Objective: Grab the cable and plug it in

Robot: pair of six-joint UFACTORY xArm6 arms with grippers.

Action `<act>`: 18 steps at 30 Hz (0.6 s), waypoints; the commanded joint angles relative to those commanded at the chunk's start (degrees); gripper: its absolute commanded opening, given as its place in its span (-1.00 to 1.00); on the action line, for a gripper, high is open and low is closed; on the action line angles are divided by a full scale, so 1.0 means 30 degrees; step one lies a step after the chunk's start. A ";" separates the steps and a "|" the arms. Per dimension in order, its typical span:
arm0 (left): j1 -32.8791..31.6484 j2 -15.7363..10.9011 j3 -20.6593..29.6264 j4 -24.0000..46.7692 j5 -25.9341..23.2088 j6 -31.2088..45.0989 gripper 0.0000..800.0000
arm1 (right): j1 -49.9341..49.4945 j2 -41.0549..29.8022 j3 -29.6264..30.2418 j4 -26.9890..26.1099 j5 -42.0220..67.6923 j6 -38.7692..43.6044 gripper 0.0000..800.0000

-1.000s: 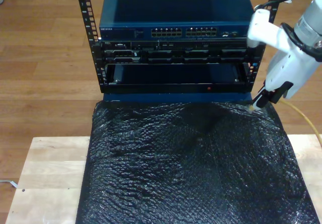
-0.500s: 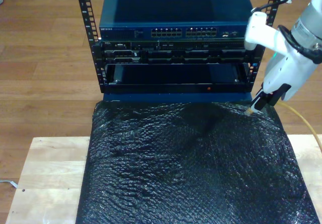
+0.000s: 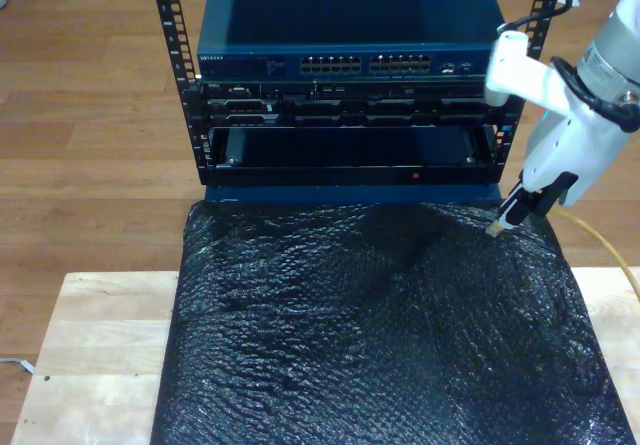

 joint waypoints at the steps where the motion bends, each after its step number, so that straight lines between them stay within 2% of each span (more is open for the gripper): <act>1: 0.0205 0.0000 0.0381 0.0000 -0.0381 0.0176 1.00 | 0.0000 0.0000 0.0029 0.0000 0.0000 0.0000 -1.00; 4: 0.0703 -0.0029 0.0879 -0.0059 -0.1700 0.0645 1.00 | 0.0000 0.0000 0.0117 0.0000 -0.0029 0.0000 -1.00; 8: 0.1553 0.0000 0.1026 -0.0029 -0.2491 0.1553 1.00 | -0.0029 0.0000 0.0205 -0.0029 -0.0059 0.0000 -1.00; 11: 0.1670 0.0000 0.1055 -0.0440 -0.2725 0.2403 1.00 | 0.0000 0.0000 0.0234 -0.0088 -0.0088 -0.0029 -1.00; 15: 0.1846 0.0000 0.1055 -0.2315 -0.2989 0.3077 1.00 | 0.0029 0.0000 0.0234 -0.0088 -0.0147 -0.0088 -1.00; 18: 0.1875 -0.0029 0.1055 -0.2608 -0.3106 0.3780 1.00 | 0.0147 0.0029 0.0205 -0.0176 -0.0674 -0.0088 -1.00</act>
